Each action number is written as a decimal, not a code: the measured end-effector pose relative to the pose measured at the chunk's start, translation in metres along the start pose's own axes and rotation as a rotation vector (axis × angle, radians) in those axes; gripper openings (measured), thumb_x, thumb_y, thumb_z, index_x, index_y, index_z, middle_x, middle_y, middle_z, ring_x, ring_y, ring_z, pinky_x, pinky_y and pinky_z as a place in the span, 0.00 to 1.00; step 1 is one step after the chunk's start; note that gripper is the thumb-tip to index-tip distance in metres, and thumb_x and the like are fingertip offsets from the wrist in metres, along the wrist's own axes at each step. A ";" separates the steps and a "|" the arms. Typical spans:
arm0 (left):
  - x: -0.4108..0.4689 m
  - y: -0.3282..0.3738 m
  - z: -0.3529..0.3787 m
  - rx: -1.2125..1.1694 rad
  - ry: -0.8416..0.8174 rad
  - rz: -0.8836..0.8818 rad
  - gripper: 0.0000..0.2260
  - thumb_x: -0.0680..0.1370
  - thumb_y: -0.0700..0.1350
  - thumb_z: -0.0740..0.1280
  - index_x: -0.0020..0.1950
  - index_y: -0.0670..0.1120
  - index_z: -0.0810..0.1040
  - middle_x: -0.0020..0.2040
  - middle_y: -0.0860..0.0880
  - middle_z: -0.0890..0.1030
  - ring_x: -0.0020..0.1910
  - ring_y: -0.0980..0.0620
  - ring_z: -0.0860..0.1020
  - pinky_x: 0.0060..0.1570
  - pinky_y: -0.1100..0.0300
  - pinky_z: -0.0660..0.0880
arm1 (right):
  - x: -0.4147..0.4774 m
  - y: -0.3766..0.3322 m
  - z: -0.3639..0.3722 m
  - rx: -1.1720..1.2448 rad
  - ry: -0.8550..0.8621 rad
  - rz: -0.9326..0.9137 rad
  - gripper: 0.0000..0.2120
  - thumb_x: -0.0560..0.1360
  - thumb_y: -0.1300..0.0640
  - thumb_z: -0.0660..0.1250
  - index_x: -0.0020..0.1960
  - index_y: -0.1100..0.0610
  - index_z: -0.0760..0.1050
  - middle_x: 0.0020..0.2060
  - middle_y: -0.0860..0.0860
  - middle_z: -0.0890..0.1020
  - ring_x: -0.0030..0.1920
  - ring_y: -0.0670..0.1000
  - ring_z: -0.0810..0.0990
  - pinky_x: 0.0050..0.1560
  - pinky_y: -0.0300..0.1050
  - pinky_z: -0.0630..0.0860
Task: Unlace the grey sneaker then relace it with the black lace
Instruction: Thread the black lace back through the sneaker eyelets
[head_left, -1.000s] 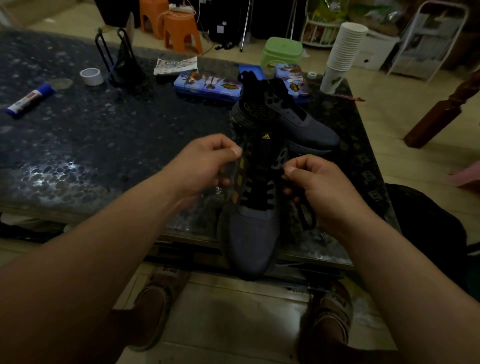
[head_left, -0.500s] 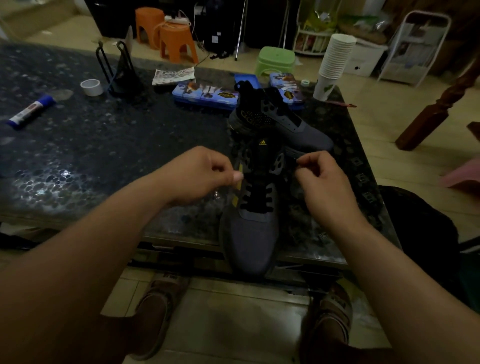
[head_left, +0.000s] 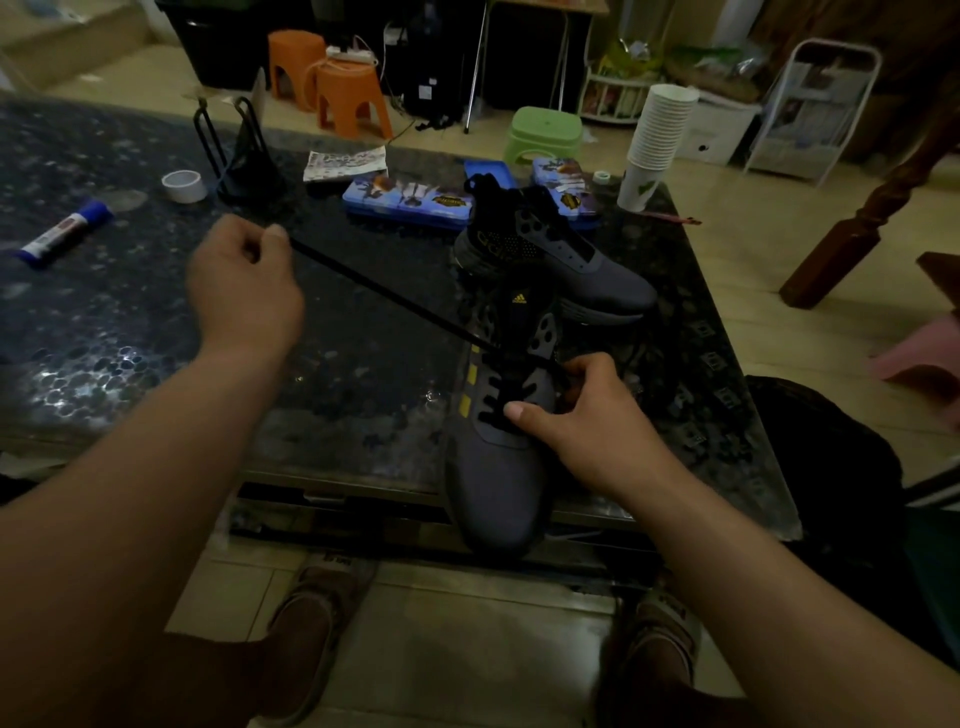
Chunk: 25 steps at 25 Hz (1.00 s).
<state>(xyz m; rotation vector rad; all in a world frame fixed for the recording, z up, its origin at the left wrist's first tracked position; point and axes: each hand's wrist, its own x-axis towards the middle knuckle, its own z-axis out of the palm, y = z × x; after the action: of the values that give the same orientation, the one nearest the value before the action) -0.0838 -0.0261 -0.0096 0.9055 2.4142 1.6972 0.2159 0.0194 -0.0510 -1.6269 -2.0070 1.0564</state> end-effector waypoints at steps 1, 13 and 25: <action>0.000 -0.003 0.001 0.011 -0.006 -0.007 0.11 0.84 0.50 0.64 0.45 0.46 0.75 0.36 0.51 0.72 0.41 0.53 0.71 0.39 0.57 0.64 | 0.000 -0.001 -0.001 -0.007 -0.016 0.003 0.43 0.68 0.34 0.77 0.72 0.51 0.63 0.69 0.50 0.73 0.65 0.51 0.76 0.63 0.54 0.78; -0.051 0.087 -0.002 0.007 -0.764 0.667 0.04 0.84 0.47 0.67 0.51 0.49 0.81 0.42 0.55 0.81 0.41 0.60 0.78 0.42 0.64 0.74 | 0.003 -0.115 -0.054 0.219 -0.262 -0.512 0.25 0.80 0.59 0.67 0.75 0.53 0.66 0.54 0.49 0.83 0.52 0.46 0.85 0.56 0.49 0.81; -0.040 0.077 0.007 0.081 -0.768 0.641 0.14 0.82 0.53 0.67 0.45 0.44 0.77 0.35 0.49 0.74 0.32 0.57 0.69 0.32 0.67 0.65 | 0.011 -0.079 -0.082 0.439 -0.404 -0.261 0.14 0.75 0.47 0.70 0.53 0.57 0.81 0.39 0.53 0.80 0.35 0.50 0.77 0.36 0.46 0.77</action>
<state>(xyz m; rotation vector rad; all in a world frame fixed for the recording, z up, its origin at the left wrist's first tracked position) -0.0154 -0.0225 0.0435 2.0341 1.7608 1.0215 0.2147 0.0519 0.0588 -0.9566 -1.9563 1.6734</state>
